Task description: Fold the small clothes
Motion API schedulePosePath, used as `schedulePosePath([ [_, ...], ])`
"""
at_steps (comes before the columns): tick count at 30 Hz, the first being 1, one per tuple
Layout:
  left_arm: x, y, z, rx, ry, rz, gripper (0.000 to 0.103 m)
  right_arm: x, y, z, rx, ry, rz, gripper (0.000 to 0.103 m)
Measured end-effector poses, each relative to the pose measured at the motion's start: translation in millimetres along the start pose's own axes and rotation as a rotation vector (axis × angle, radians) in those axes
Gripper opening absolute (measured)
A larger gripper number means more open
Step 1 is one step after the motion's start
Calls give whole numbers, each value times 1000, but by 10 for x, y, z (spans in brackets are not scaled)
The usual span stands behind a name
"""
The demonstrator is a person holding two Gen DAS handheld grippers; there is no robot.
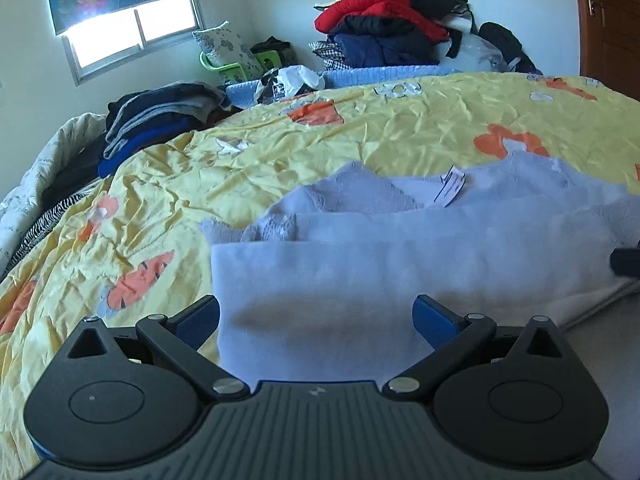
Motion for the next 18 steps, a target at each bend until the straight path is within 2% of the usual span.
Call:
schedulePosePath([
  [1, 17, 5, 1, 8, 4, -5, 103, -5, -15, 2, 30, -2, -4, 52],
  [4, 54, 5, 16, 20, 16, -15, 103, -3, 8, -157, -38, -42, 17, 59],
  [6, 64, 6, -1, 21, 16, -22, 103, 30, 66, -184, -46, -39, -21, 63],
  [9, 82, 31, -75, 32, 11, -30, 103, 115, 61, -58, 12, 3, -46, 60],
  [13, 127, 83, -199, 34, 8, -28, 103, 179, 67, -272, -33, -43, -8, 61],
  [18, 243, 167, -422, 34, -5, -33, 103, 322, 59, -497, -40, -60, -7, 61],
])
Point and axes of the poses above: each gripper's, at about its wrist camera, not at the fingertips, and z roughly the way its jaws point, y to its left, x to its underside, the point moved 2 cm from there along z, roughly the way its jaws point, and after that the axes turned 8 degrees about -x, right-handed, at the moved point
